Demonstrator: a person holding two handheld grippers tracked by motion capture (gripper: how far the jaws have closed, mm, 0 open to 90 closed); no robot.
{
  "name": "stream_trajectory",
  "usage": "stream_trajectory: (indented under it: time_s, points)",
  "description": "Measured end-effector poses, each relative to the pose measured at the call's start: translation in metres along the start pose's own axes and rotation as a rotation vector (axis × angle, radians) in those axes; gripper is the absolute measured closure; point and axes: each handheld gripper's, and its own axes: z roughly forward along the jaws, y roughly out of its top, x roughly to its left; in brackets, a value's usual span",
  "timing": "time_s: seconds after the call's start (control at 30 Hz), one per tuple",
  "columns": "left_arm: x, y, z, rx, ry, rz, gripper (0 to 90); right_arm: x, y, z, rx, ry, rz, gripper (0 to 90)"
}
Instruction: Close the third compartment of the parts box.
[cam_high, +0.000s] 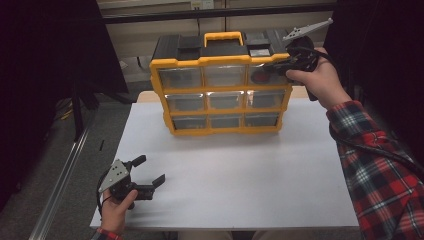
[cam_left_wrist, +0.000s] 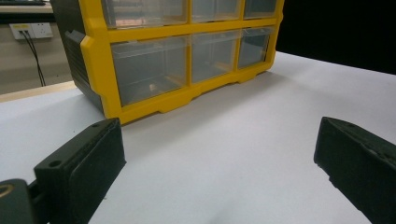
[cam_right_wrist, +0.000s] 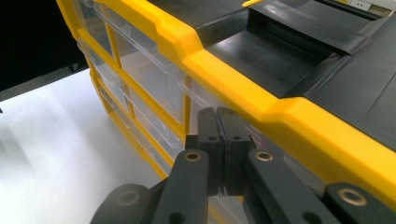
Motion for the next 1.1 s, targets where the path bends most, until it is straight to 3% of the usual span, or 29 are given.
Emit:
stream_trajectory:
  time_s: [0.03,0.27,0.43,0.6,0.7,0.77,0.8,1.0,1.1]
  points:
    - [-0.001,0.000,0.001,-0.010,0.000,-0.012,2.0,0.000,-0.001,0.000,-0.001,0.001,-0.004,88.2]
    - [0.000,0.000,0.000,-0.003,0.000,0.003,2.0,0.006,-0.004,-0.003,-0.027,0.026,0.013,76.1]
    - [0.000,0.000,0.001,-0.003,-0.008,0.001,1.9,0.009,-0.008,-0.005,-0.045,0.040,0.019,62.9]
    - [0.000,0.000,0.001,-0.002,0.008,-0.002,1.9,0.009,-0.015,-0.007,-0.075,0.049,0.054,52.6]
    - [-0.001,0.000,0.004,-0.011,-0.011,-0.013,2.0,0.010,-0.019,-0.009,-0.097,0.051,0.072,45.0]
    - [-0.002,0.000,0.003,0.011,0.024,0.006,2.0,0.011,-0.022,-0.009,-0.098,0.053,0.074,40.3]
    - [0.000,0.000,0.004,0.004,-0.001,0.004,1.9,0.011,-0.023,-0.010,-0.101,0.051,0.073,37.6]
    - [-0.004,0.000,0.006,-0.025,-0.004,-0.039,1.9,0.014,-0.034,-0.011,-0.127,0.054,0.096,26.0]
    - [-0.001,0.001,0.003,0.012,0.000,0.013,1.9,0.016,-0.040,-0.010,-0.124,0.059,0.091,23.1]
